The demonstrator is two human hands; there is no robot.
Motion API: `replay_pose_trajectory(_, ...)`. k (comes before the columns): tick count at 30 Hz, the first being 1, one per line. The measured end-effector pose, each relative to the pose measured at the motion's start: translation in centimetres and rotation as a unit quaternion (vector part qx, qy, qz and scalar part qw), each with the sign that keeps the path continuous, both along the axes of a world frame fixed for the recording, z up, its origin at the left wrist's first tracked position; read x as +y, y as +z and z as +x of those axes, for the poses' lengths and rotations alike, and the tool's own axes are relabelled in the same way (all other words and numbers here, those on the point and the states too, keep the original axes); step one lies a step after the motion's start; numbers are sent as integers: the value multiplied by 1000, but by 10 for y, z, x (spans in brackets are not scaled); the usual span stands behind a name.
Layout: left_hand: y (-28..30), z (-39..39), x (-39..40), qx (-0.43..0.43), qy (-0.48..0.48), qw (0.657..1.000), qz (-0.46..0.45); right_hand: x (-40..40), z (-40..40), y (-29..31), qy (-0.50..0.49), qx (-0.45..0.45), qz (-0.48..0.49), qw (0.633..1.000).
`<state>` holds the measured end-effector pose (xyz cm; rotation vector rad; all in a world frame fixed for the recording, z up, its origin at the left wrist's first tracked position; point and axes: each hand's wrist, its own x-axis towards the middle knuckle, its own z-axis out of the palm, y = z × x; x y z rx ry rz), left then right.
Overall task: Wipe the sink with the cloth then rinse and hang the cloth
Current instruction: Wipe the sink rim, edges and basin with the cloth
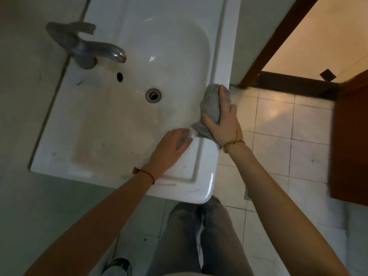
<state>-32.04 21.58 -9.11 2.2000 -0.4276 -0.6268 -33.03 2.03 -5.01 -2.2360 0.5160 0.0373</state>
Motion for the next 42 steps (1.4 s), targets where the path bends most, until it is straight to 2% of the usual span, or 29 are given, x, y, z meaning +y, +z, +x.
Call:
replay_pose_trajectory(3,0,-1,0,-11,-4,1000,-2,26,-52,0,13,-10,0,1000)
replay_pose_trajectory(6,0,-1,1,-11,-6,1000,5,61,-126,4,26,28,21,999)
replay_pose_trajectory(8,0,-2,0,-12,-7,1000,8,69,-142,7,32,36,21,999)
replay_pose_trajectory(16,5,-2,-2,0,1,1000,24,3,6,0,-28,8,-35,999)
replay_pose_trajectory(19,6,-2,-2,-1,-1,1000,24,24,-31,-2,-41,5,-22,999)
replay_pose_trajectory(22,5,-2,-2,-8,-5,1000,21,56,-104,3,-14,17,18,1000)
replay_pose_trajectory(24,4,-2,-1,-7,-5,1000,19,58,-118,7,2,19,26,999)
replay_pose_trajectory(26,3,-1,-1,-7,-4,1000,24,44,-89,6,6,15,12,1000)
replay_pose_trajectory(30,4,-1,-2,2,-4,1000,29,-5,17,0,-35,5,-2,999)
replay_pose_trajectory(32,6,-2,-2,7,0,1000,27,-12,38,0,-39,1,-20,999)
replay_pose_trajectory(34,9,-2,-2,12,1,1000,24,-1,20,-1,-46,-3,-9,999)
replay_pose_trajectory(39,8,-1,-1,18,-10,1000,21,49,-89,2,-22,8,28,999)
replay_pose_trajectory(42,9,0,1,29,-20,999,27,49,-93,4,-3,3,10,1000)
